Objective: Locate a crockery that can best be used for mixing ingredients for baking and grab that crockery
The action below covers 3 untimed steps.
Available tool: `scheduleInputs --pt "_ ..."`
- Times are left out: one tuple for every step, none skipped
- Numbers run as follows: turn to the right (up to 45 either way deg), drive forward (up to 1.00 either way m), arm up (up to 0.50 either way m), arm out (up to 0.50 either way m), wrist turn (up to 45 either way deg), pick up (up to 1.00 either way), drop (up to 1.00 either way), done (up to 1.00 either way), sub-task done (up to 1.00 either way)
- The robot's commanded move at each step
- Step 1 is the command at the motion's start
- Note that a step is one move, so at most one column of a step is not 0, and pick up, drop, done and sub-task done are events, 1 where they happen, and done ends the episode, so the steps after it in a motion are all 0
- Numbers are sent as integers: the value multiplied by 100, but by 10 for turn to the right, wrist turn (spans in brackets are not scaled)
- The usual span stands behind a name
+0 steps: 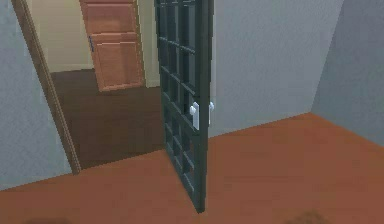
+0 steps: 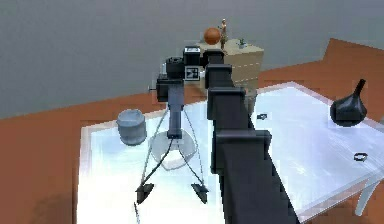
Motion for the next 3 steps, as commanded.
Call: scheduleInputs --pt "0 0 0 0 450 0 0 0 0" --pt "0 0 0 0 450 0 0 0 0" --pt "0 0 0 0 450 0 0 0 0"
